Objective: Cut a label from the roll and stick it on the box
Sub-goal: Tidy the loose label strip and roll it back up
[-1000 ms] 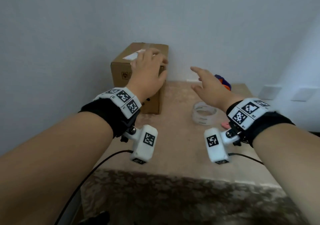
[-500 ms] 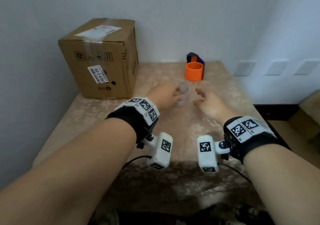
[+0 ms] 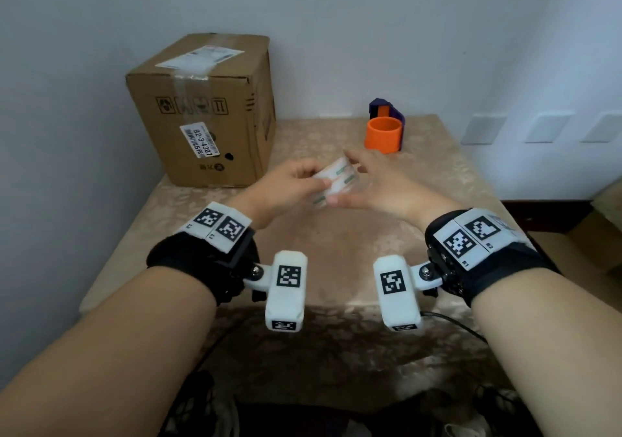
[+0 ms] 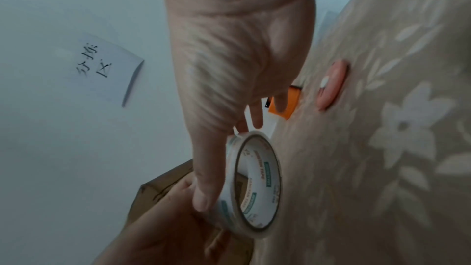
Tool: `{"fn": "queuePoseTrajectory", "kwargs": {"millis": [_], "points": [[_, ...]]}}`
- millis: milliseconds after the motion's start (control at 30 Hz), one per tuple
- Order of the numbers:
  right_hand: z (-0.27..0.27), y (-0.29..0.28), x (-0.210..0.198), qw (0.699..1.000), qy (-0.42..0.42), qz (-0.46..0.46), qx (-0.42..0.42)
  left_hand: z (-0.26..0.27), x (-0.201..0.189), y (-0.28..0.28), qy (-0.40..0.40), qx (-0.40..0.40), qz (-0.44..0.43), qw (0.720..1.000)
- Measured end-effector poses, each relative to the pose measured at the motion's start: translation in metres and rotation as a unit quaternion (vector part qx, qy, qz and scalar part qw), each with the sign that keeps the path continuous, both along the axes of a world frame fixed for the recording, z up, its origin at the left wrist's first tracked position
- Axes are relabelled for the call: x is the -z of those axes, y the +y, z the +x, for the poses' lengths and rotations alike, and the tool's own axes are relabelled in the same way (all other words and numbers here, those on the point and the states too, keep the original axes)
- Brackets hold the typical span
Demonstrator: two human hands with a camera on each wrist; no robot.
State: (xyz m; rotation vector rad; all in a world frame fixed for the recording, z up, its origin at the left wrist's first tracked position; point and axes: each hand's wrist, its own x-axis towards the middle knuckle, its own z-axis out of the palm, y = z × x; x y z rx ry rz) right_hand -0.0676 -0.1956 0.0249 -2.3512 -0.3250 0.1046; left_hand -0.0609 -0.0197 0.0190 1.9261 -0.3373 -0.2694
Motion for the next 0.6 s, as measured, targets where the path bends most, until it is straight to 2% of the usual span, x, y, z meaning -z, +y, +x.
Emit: {"fn": "queuePoseTrajectory", "kwargs": {"millis": [67, 233, 333, 600], "points": [[-0.004, 0.011, -0.001, 0.999, -0.018, 0.029, 0.008, -0.005, -0.005, 0.008, -0.009, -0.034, -0.017, 0.999], [-0.010, 0.033, -0.005, 0.995, -0.092, 0.033, 0.037, -0.010, -0.015, 0.016, -0.035, -0.102, -0.024, 0.994], [-0.009, 0.043, -0.005, 0.990, -0.126, 0.047, 0.046, -0.009, -0.017, 0.019, -0.041, -0.117, -0.028, 0.992], [-0.003, 0.050, -0.003, 0.986, -0.151, 0.050, 0.048, -0.007, -0.018, 0.020, -0.051, -0.111, -0.025, 0.992]]}}
